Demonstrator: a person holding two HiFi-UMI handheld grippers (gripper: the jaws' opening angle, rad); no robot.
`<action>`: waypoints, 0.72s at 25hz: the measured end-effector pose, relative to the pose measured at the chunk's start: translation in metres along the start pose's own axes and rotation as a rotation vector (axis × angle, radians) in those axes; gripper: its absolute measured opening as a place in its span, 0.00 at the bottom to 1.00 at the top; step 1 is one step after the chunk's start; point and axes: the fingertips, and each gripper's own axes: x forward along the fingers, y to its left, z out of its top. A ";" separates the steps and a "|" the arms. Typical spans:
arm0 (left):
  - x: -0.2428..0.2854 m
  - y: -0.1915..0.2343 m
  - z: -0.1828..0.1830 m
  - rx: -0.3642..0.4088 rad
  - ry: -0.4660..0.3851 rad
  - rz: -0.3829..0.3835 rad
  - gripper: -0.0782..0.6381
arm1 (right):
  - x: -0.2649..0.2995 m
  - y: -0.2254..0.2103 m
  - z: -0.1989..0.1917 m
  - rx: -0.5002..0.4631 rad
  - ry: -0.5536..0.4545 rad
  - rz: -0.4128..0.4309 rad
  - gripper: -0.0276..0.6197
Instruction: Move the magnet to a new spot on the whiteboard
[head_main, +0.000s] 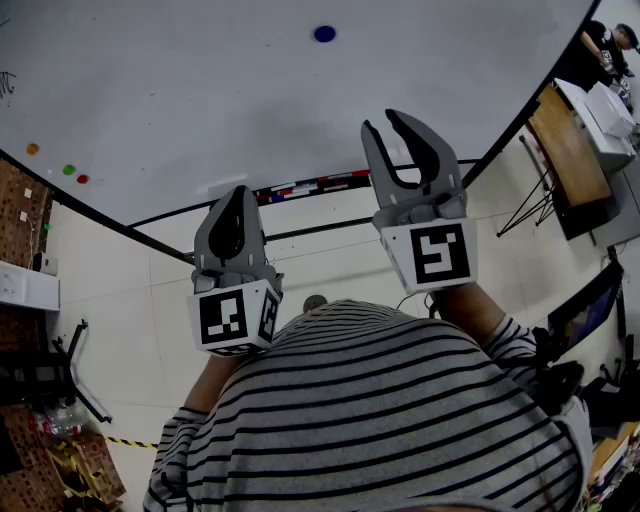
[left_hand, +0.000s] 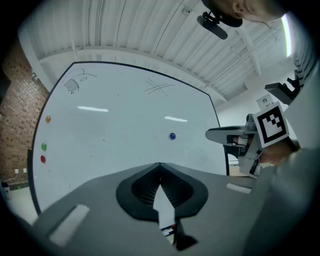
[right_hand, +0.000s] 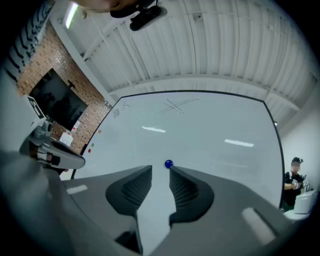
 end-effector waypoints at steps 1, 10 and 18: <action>0.006 0.011 -0.001 -0.003 0.002 0.001 0.13 | 0.016 0.000 0.000 -0.021 0.001 -0.009 0.22; 0.058 0.083 -0.016 -0.014 0.019 0.011 0.13 | 0.127 -0.016 -0.010 -0.153 -0.015 -0.141 0.27; 0.075 0.098 -0.024 -0.019 0.028 0.026 0.13 | 0.145 -0.022 -0.017 -0.117 -0.037 -0.181 0.27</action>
